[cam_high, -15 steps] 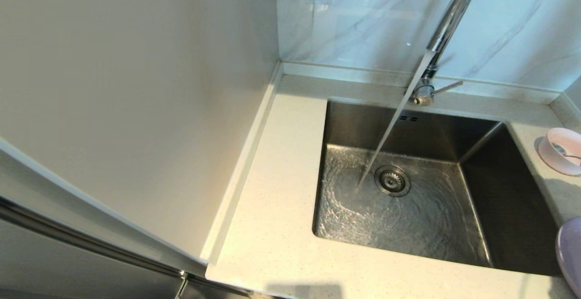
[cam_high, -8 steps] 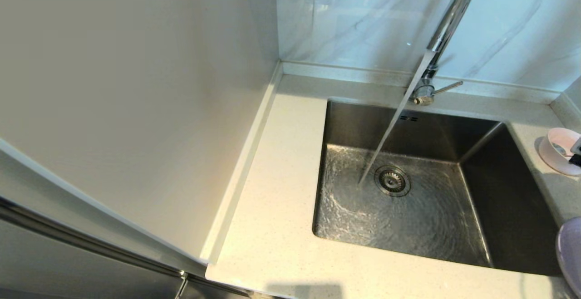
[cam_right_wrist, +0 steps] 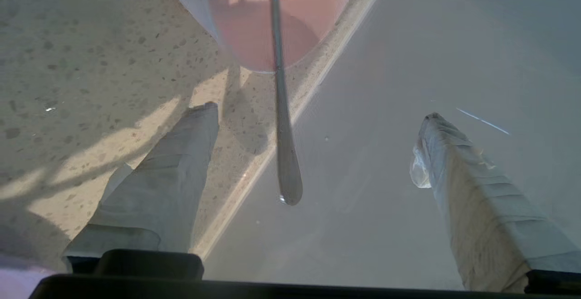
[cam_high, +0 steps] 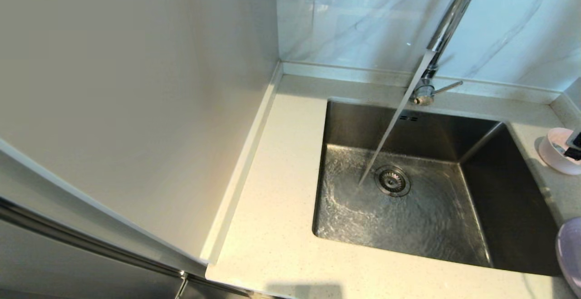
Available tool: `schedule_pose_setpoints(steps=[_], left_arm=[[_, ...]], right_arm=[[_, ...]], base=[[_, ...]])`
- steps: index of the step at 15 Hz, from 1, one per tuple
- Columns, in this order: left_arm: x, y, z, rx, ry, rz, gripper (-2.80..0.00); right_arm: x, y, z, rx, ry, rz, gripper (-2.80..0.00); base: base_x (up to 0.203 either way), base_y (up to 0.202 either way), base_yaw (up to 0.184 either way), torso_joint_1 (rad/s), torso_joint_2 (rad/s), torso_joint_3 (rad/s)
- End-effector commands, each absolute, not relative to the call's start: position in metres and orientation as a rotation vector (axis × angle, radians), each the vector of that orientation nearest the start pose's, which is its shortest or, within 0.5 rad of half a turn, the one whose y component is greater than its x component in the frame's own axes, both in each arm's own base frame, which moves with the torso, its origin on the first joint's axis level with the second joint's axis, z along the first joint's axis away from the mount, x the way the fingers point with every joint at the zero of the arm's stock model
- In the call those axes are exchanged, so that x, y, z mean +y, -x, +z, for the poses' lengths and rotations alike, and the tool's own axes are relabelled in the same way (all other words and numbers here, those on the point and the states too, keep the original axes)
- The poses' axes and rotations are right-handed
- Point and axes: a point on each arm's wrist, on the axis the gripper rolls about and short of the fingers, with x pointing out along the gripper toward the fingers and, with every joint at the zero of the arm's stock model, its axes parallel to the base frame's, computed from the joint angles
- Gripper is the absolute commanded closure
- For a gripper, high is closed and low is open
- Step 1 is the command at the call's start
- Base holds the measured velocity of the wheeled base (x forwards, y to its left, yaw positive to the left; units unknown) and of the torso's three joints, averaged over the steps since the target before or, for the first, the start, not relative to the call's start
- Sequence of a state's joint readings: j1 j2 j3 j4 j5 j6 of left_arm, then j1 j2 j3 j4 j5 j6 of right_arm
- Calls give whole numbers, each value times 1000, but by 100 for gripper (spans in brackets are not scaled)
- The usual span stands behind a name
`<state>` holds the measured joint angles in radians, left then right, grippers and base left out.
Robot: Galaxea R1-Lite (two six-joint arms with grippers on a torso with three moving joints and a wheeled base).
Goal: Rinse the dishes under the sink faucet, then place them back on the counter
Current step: Pick up the spoon
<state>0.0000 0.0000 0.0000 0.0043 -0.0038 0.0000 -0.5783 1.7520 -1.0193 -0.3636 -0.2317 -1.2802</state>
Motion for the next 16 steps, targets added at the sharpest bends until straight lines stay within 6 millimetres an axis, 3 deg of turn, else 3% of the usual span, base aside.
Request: schedule_pose_setpoints(steps=[1,16], left_arm=[[0,23,75,5,0,-4,0],[0,23,75,5,0,-3,0]], right_arm=[[-190,-280,191,837,1137,-440,-280],[-216,-295,189,882,1196,-487,-280]], base=[[0,0,0,0,0,0],[0,0,0,0,0,0]])
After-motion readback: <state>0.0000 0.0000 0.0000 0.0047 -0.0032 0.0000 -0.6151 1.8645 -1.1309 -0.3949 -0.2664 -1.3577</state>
